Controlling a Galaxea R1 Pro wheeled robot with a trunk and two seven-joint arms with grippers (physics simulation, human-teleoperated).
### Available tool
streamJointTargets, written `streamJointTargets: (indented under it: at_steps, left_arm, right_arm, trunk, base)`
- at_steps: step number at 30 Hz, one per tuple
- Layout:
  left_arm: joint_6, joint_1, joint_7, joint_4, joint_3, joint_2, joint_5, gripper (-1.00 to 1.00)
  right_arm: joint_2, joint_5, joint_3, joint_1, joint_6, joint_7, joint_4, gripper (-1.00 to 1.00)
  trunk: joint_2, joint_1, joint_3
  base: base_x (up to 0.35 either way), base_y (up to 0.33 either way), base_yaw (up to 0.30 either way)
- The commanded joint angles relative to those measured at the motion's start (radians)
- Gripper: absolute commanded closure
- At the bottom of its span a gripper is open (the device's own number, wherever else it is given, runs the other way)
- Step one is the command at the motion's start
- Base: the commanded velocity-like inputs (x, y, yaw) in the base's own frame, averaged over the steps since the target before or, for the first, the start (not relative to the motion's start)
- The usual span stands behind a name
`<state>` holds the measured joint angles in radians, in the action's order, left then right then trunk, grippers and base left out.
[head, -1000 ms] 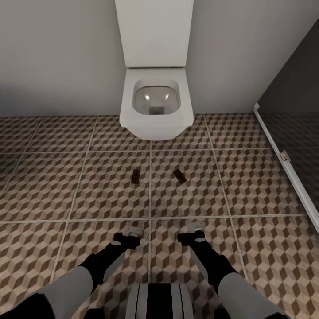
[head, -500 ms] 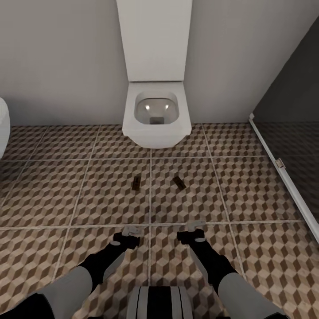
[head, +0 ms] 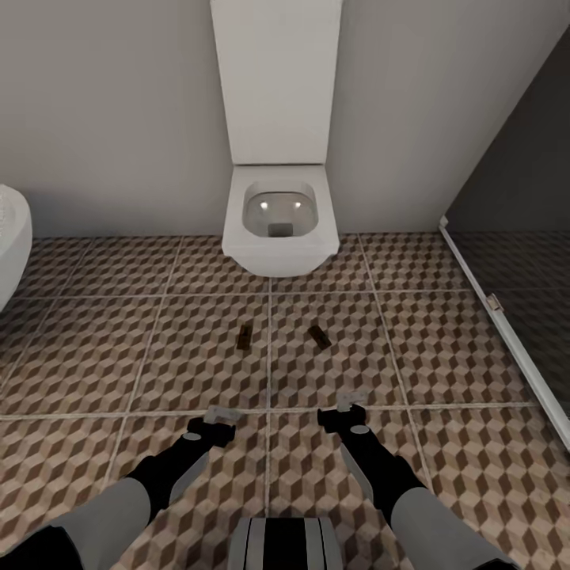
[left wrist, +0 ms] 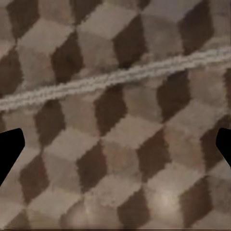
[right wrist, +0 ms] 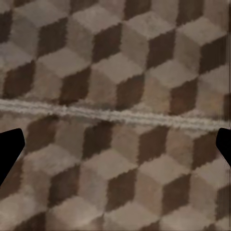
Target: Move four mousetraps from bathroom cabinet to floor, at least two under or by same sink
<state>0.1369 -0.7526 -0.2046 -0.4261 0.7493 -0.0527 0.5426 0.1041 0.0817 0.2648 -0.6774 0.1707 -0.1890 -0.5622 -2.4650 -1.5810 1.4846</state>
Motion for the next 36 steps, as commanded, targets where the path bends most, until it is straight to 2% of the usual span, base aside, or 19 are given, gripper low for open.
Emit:
streamJointTargets:
  at_steps: [1,11,17,24,36]
  left_arm:
    - [0.005,0.0,-0.008,-0.002,0.008,-0.004,0.008,-1.0]
    - [-0.005,0.002,-0.005,0.055,0.009,-0.015,0.008,-1.0]
    - [-0.051,0.003,0.002,0.106,0.01,-0.015,0.009,-1.0]
    - [-0.105,0.005,0.073,0.177,0.01,-0.015,0.01,-1.0]
    - [-0.198,0.006,0.115,0.301,0.01,-0.011,0.01,-1.0]
  right_arm:
    - [-0.002,0.009,0.007,0.0,0.005,-0.009,-0.001,-1.0]
    - [-0.011,0.009,0.007,0.003,-0.009,-0.008,0.019,-1.0]
    - [-0.013,0.009,0.007,0.004,-0.063,-0.008,0.081,-1.0]
    - [-0.013,0.007,0.007,0.004,-0.164,-0.007,0.18,-1.0]
    - [-0.014,0.008,0.007,0.004,-0.231,-0.006,0.266,-1.0]
  trunk:
    - [0.007,0.004,-0.003]
    - [0.077,0.042,-0.046]
    - [0.119,0.065,-0.074]
    - [0.168,0.092,-0.106]
    - [0.252,0.138,-0.16]
  base:
    - [0.0,0.0,0.0]
    - [0.0,0.0,0.0]
    - [0.0,0.0,0.0]
    - [0.0,0.0,0.0]
    - [0.0,0.0,0.0]
